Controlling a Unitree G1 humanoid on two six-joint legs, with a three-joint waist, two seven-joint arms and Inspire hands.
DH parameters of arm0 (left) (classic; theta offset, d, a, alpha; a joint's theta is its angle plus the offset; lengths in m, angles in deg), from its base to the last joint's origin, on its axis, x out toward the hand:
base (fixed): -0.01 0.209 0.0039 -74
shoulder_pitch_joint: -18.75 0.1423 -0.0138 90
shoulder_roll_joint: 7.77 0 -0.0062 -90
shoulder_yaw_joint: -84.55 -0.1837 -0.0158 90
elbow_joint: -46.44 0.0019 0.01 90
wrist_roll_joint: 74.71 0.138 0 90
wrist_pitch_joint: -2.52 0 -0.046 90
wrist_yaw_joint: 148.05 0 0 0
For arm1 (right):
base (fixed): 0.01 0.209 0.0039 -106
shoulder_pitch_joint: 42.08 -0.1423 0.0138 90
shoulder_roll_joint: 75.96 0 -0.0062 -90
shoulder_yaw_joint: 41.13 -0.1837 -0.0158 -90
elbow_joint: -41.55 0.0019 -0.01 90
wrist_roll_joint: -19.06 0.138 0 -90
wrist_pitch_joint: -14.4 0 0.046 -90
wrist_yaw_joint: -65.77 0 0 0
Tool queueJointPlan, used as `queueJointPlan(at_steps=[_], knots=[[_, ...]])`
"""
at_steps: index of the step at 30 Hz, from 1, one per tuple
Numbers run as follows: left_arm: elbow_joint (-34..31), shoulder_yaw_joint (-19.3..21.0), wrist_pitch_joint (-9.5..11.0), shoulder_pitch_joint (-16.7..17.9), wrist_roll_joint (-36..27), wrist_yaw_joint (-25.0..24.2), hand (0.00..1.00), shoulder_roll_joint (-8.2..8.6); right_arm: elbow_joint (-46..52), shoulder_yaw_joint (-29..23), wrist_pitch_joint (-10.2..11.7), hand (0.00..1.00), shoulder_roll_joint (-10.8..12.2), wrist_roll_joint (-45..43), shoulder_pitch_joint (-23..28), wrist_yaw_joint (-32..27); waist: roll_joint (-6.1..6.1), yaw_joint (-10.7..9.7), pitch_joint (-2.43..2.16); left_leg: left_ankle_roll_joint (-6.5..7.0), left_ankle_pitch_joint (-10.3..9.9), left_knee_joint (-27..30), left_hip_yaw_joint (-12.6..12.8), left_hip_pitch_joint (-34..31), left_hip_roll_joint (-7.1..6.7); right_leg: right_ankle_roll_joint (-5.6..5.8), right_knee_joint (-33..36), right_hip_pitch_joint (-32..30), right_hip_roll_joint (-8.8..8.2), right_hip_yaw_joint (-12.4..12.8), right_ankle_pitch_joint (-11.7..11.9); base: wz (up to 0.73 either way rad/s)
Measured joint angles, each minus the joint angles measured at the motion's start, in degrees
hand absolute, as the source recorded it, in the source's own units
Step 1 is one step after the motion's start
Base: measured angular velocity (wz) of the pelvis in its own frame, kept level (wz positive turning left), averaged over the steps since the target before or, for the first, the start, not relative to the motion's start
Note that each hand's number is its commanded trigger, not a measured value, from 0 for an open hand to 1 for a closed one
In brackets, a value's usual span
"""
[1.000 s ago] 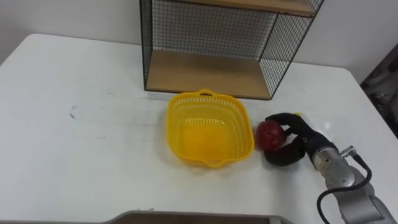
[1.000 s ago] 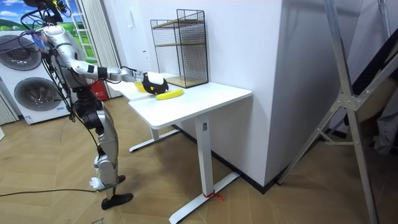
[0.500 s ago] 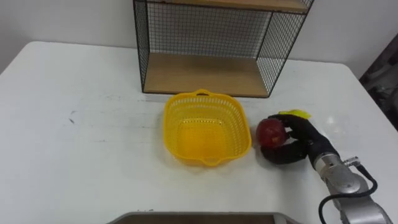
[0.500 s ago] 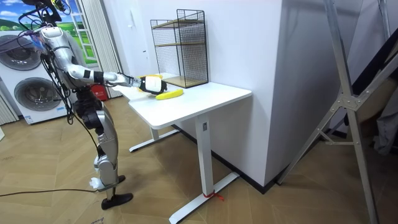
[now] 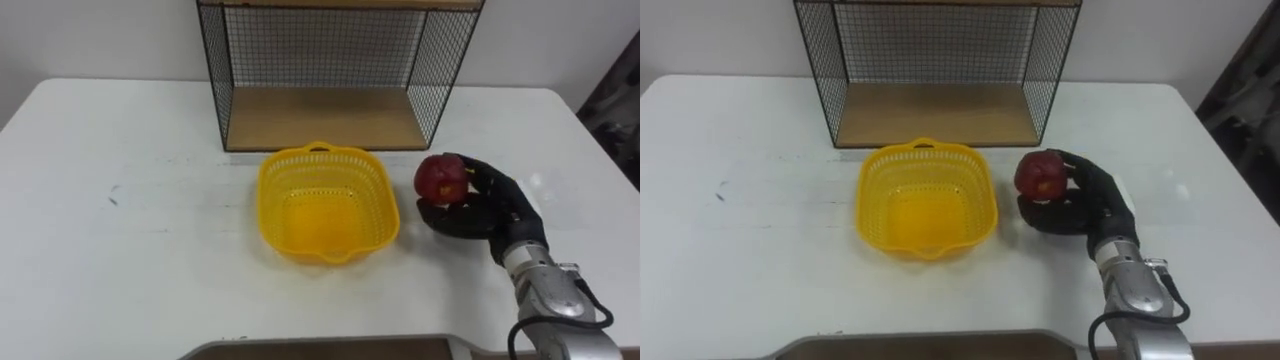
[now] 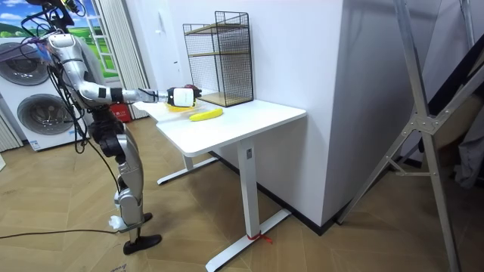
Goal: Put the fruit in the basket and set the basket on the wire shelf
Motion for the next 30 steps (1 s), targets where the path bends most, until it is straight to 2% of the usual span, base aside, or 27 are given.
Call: queueJointPlan(at_steps=[7, 11, 12, 14, 18, 21, 23, 25, 27, 30], knots=[[0.0, -0.02, 0.09, -0.33, 0.01, 0.07, 0.0, 0.05, 5.78, -0.03, 0.06, 1.0, -0.03, -0.03, -0.34, -1.39, -0.24, 0.16, -0.02, 0.0, 0.0, 0.03, 0.11, -0.93, 0.01, 0.0, -0.22, -0.91, 0.08, 0.03, 0.0, 0.0], [0.01, -0.05, 0.83, -0.5, 0.02, 0.01, 0.0, 0.01, 12.32, 0.14, 0.15, 1.0, -0.01, -2.44, -0.23, -1.64, -0.07, 0.54, 0.03, 0.0, 0.0, -0.12, 0.26, -0.86, 0.06, 0.0, -0.22, -0.92, 0.16, 0.27, 0.01, -0.02], [0.01, -0.08, 0.89, -0.59, 0.02, -0.03, 0.0, 0.02, 13.24, 0.2, 0.34, 1.0, -0.01, -2.56, -0.25, -1.62, -0.06, 0.53, 0.04, 0.0, 0.0, -0.13, 0.25, -0.82, 0.08, 0.0, -0.23, -0.87, 0.17, 0.27, 0.01, 0.0], [0.02, -0.12, 1.81, -0.68, 0.02, -0.09, 0.0, 0.03, 14.93, 0.6, 2.07, 1.0, -0.02, -3.34, -0.44, -1.34, 0.01, 0.59, 0.09, -0.01, 0.0, -0.28, 0.23, -0.58, 0.1, 0.0, -0.33, -0.6, 0.22, 0.29, 0.01, 0.0], [0.08, -0.12, 2.39, -0.71, 0.04, -0.09, 0.0, 0.03, 15.96, 1.12, 2.56, 1.0, -0.04, -8.09, -0.45, -0.65, -0.18, 0.77, 0.12, 0.0, 0.0, -0.35, 0.09, -0.78, 0.09, 0.0, -0.32, -0.85, 0.19, 0.31, 0.01, 0.0], [0.32, -0.91, 2.44, -1.24, 0.0, -0.1, 0.0, -0.2, 16.76, 2.96, 2.57, 1.0, -0.23, -15.84, -0.44, 0.81, -0.4, 0.62, 0.22, -0.01, 0.0, -0.29, 0.06, -0.89, 0.11, 0.0, -0.23, -1.05, 0.22, 0.37, 0.01, 0.0], [0.31, -2.04, 2.47, -1.53, 0.04, -0.32, 0.0, -0.62, 17.97, 4.76, 2.56, 1.0, -0.3, -21.18, -0.45, 1.95, -0.9, 0.73, 0.15, -0.01, 0.0, -0.02, 0.03, -1.64, 0.14, -0.02, -0.14, -1.65, 0.23, 0.28, 0.02, 0.0], [0.31, -2.34, 2.61, -1.98, 0.0, -0.58, 0.0, -0.94, 19.28, 5.47, 2.56, 1.0, -0.44, -22.89, -0.45, 3.16, -1.5, 0.75, 0.23, -0.01, 0.01, 0.03, 0.08, -2.07, 0.15, -0.08, 0.0, -2.12, 0.24, 0.14, 0.06, 0.0], [0.32, -2.35, 3.05, -2.44, 0.02, -1.07, 0.0, -1.48, 20.75, 5.73, 2.56, 1.0, -0.52, -24.57, -0.49, 4.22, -2.16, 0.95, -0.03, -0.02, 0.01, 0.05, 0.1, -2.43, 0.16, -0.09, 0.01, -2.39, 0.23, -0.05, 0.07, 0.0], [0.39, -2.34, 3.19, -2.81, 0.01, -1.85, 0.0, -2.73, 23.09, 6.6, 2.6, 1.0, -1.55, -27.26, -0.67, 5.4, -3.15, 2.18, -0.09, -0.03, 0.01, 0.02, 0.12, -2.55, 0.2, -0.11, 0.11, -2.76, 0.27, 0.23, 0.09, -0.05]])
